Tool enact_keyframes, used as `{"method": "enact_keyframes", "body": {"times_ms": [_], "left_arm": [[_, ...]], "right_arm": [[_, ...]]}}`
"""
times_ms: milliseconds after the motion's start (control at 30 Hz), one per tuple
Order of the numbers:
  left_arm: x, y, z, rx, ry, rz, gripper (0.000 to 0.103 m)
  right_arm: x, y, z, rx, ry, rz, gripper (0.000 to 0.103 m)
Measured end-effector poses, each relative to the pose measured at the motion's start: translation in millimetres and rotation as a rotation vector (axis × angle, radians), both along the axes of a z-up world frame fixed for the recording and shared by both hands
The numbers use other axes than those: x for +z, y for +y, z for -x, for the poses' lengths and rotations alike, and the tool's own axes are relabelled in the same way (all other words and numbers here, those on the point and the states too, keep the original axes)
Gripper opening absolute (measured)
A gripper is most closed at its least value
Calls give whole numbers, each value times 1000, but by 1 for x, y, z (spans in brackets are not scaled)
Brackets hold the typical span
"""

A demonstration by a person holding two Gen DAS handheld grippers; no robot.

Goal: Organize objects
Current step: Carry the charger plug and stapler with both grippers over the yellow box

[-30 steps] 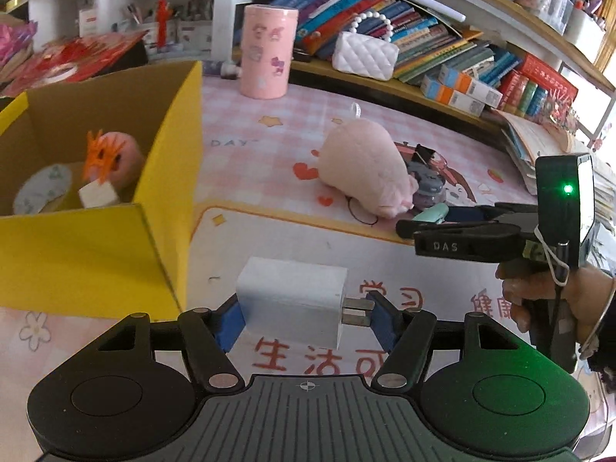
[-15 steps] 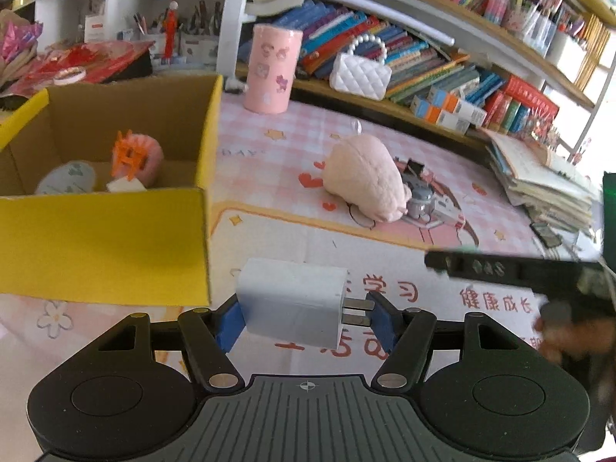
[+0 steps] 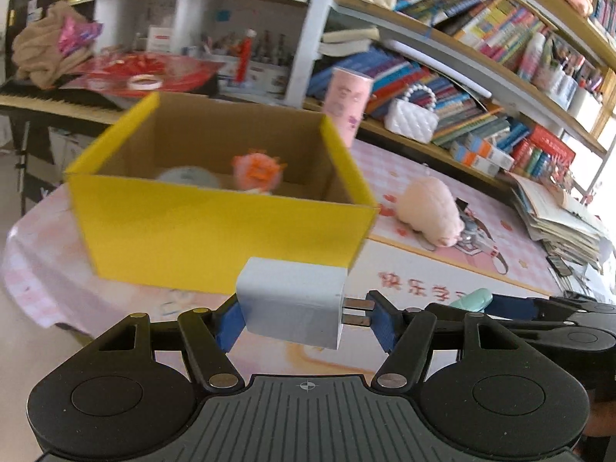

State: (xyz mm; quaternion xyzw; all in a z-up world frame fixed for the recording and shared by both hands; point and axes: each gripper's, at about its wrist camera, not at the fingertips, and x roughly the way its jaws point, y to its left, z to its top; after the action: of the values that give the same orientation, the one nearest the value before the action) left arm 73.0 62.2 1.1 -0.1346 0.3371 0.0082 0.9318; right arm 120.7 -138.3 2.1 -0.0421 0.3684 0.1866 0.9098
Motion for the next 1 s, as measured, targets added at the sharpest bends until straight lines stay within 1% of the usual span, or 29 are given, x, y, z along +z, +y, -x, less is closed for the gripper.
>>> {"method": "enact_keyframes", "body": {"times_ms": [233, 367, 500, 633, 733, 1000], "left_arm": [[1, 44, 33, 53, -2, 2, 66], [4, 62, 49, 60, -15, -4, 66], [10, 73, 60, 55, -44, -44, 66], [17, 84, 70, 49, -77, -64, 66], [21, 91, 74, 48, -95, -65, 66], [36, 104, 70, 34, -152, -69, 66]], "right_arm": [[3, 54, 31, 65, -3, 12, 67], [5, 74, 47, 83, -7, 11, 67], [6, 92, 61, 90, -18, 8, 67], [9, 105, 71, 85, -31, 1, 67], [12, 112, 75, 76, -40, -5, 67], [26, 125, 76, 69, -83, -1, 67]]}}
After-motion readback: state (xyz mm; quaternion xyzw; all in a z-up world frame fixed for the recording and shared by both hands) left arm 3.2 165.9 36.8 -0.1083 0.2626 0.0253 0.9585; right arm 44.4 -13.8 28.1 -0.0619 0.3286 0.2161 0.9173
